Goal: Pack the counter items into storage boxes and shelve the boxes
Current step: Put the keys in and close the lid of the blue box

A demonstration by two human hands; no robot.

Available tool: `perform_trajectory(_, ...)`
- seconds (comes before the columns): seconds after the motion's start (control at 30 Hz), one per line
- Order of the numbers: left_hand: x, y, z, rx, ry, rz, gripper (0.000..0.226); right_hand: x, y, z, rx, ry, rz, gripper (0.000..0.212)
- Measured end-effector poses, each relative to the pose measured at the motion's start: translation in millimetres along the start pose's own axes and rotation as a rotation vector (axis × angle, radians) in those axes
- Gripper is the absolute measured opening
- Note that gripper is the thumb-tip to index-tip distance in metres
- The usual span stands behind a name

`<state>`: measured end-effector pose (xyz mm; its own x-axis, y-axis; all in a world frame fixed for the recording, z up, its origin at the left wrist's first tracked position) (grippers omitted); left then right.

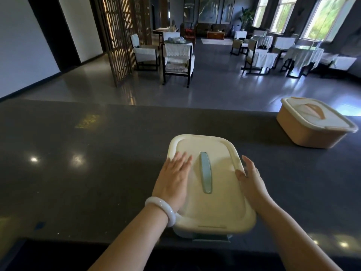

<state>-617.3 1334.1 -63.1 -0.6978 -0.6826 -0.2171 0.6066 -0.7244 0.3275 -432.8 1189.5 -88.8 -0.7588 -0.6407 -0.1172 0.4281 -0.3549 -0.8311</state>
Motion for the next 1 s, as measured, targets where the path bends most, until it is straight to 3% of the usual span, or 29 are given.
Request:
perform_trajectory(0.1,-1.0,-3.2,-7.5,0.039,-0.126,-0.024,0.047,1.6,-5.4,0.6,0.099,-0.045,0.072,0.046)
perform_trajectory(0.23,0.4,-3.7,-12.8,-0.073,-0.198,-0.042,0.058,9.1,-33.2,3.0,0.47,-0.074,0.28,0.051)
perform_trajectory(0.33,-3.2,-5.3,-17.8,-0.111,-0.24,-0.043,0.057,32.0,-63.8,0.8,0.446,-0.096,0.535,0.046)
perform_trajectory(0.43,-6.4,-5.8,-21.0,-0.132,-0.216,-0.051,0.056,68.7,-70.5,-17.7,0.322,-0.474,0.639,0.062)
perform_trajectory(0.5,-6.5,-6.7,-22.3,-0.128,-0.18,-0.047,0.056,86.6,-61.2,-28.9,0.487,-0.692,0.674,0.085)
perform_trajectory(0.53,-6.2,-7.2,-23.2,-0.121,-0.169,-0.044,0.056,90.4,-56.8,-30.3,0.589,-0.728,0.701,0.094)
perform_trajectory(0.7,-5.5,-7.7,-24.5,-0.102,-0.155,-0.037,0.056,96.1,-54.2,-31.8,0.724,-0.695,0.82,0.122)
perform_trajectory(0.8,-4.8,-8.2,-23.7,-0.087,-0.158,-0.038,0.056,95.5,-52.1,-31.5,0.71,-0.64,0.858,0.112)
perform_trajectory(1.0,-4.4,-8.0,-22.6,-0.079,-0.183,-0.046,0.056,90.4,-55.9,-22.9,0.452,-0.654,0.773,0.095)
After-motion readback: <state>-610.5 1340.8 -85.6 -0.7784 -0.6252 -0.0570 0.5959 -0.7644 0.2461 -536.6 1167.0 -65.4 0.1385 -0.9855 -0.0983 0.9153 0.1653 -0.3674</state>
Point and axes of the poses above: each hand's wrist, its own x-axis away from the middle knuckle, its own z-axis out of the back of the hand, y = z × x, the point moved 5 cm from there along -x, towards the middle knuckle, and after that the axes turned 13 degrees about z, right-handed, at the moved point
